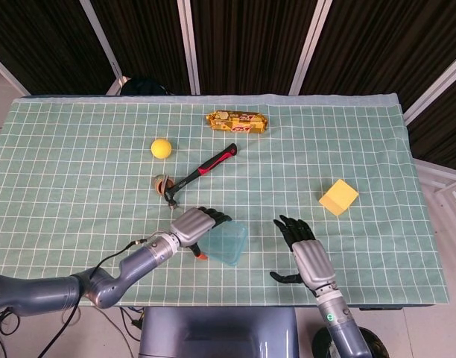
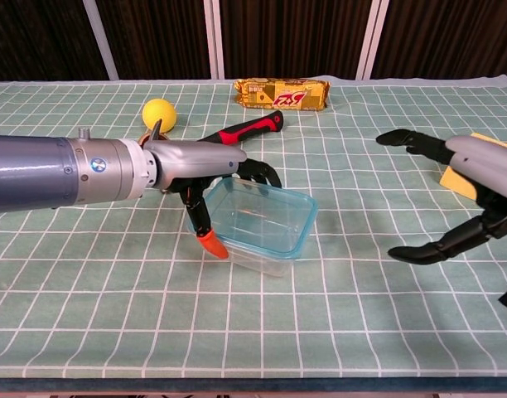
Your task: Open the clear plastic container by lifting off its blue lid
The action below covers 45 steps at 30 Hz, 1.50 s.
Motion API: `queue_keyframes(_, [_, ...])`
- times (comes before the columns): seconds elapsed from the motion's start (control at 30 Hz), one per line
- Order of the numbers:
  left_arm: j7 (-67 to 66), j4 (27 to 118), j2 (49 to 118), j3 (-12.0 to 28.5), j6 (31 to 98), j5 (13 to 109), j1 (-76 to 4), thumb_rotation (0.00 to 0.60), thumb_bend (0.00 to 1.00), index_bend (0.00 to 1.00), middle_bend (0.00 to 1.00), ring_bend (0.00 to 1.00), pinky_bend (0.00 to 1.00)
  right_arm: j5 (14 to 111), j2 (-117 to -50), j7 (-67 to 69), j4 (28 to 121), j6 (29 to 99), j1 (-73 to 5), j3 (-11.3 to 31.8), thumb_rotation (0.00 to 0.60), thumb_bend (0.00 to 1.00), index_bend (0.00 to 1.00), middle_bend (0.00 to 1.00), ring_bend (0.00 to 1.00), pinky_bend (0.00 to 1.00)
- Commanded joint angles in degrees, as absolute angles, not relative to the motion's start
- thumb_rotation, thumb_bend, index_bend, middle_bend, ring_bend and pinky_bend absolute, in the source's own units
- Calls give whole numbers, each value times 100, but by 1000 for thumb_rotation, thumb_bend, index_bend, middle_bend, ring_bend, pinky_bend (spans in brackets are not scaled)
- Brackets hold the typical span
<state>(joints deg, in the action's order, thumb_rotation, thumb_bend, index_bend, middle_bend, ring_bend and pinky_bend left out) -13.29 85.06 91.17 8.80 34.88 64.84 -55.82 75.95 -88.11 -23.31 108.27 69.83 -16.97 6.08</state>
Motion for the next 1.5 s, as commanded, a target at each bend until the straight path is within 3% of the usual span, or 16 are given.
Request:
queue_keyframes(0.03, [-1343, 8518, 9138, 868, 3495, 6435, -5610, 600, 119, 320, 341, 319, 429, 7397, -9132, -2500, 10720, 6955, -1776, 607, 600, 238, 0, 0, 0, 0])
queue_keyframes(0.73, [-1398, 8633, 9236, 811, 3546, 6055, -5814, 600, 119, 320, 341, 319, 429, 6950, -10253, -2745, 10376, 7167, -1819, 557, 600, 238, 0, 0, 0, 0])
queue_keyframes(1.5, [-1375, 8703, 9242, 683, 3583, 5910, -5920, 600, 119, 320, 341, 320, 429, 6815, -10692, -2569, 9999, 7328, -1877, 746, 600, 237, 0, 0, 0, 0])
